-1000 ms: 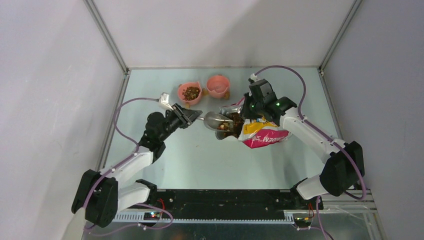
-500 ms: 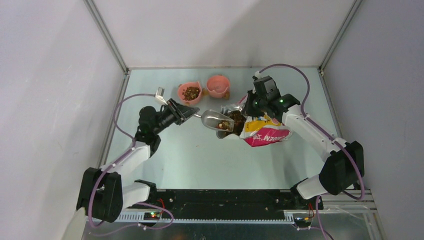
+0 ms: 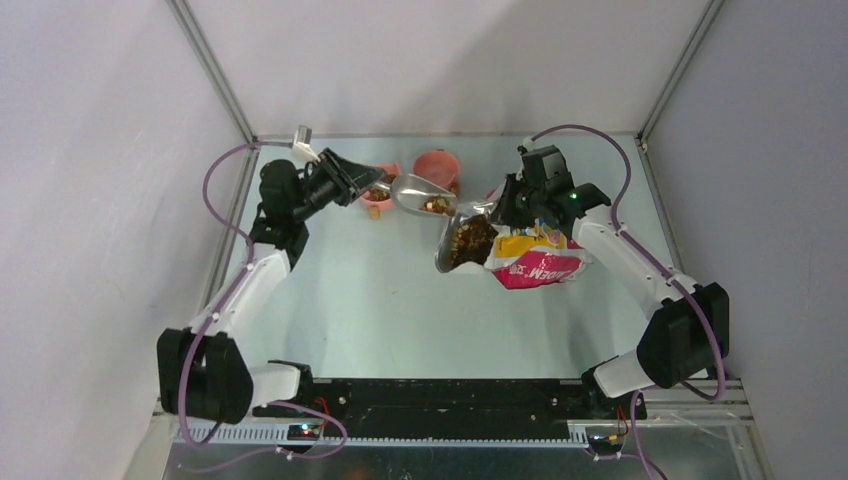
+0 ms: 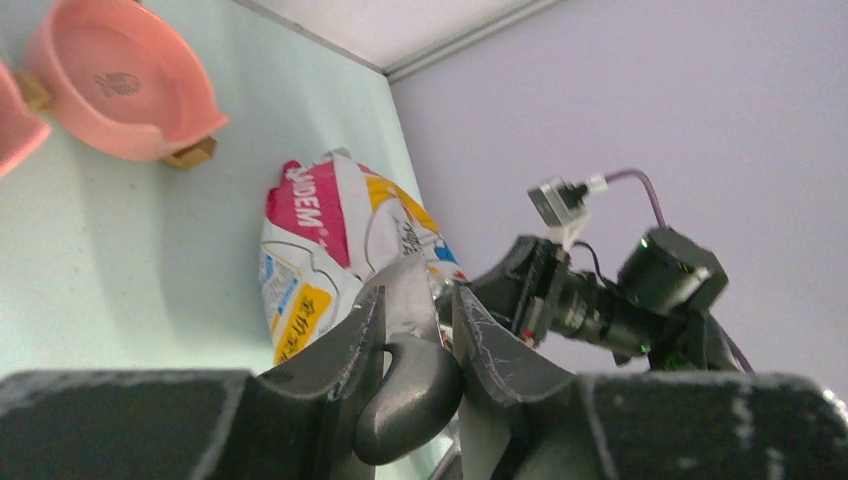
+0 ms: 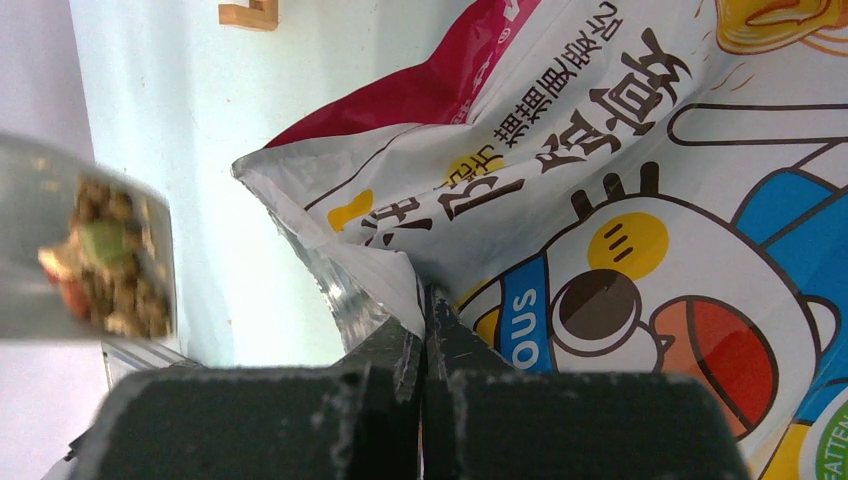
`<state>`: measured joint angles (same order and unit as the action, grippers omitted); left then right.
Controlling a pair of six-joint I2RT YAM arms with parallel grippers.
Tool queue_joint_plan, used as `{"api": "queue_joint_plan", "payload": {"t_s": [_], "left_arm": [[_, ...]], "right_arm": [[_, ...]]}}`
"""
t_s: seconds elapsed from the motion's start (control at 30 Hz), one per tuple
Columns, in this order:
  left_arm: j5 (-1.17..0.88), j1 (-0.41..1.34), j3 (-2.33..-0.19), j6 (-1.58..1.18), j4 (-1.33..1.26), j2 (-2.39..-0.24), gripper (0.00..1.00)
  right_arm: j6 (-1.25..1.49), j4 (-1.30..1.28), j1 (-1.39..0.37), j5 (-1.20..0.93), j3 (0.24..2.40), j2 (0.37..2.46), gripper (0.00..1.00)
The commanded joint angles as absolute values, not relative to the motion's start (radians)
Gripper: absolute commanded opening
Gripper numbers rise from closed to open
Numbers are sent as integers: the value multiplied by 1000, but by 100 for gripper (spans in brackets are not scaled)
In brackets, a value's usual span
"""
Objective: Serve the pet food
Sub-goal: Pour the pet food into the pet food bowl.
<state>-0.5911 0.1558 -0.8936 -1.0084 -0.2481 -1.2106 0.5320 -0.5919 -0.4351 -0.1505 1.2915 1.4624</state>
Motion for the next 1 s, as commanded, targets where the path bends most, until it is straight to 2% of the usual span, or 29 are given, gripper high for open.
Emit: {"api": "queue_joint_plan", "payload": {"t_s": [0.0,0.17,0.6,0.97], "left_arm": [[-548,119,-993,-1028,-253,-1307,0],[-494,102,-1102,-1039,-293,-1464,0],[-292,101,-1434,-858,-269,-1854,0],[-268,142,-1466,-669,-409,-1991,0]], "right_arm": [[537,-545,-384,-120,1331,1461,0],[526,-539,-360,-141,1330,1471,0],[526,-528,-323,-178,1330,1490,0],[550,-543,-301,-206,1330,1498,0]]}}
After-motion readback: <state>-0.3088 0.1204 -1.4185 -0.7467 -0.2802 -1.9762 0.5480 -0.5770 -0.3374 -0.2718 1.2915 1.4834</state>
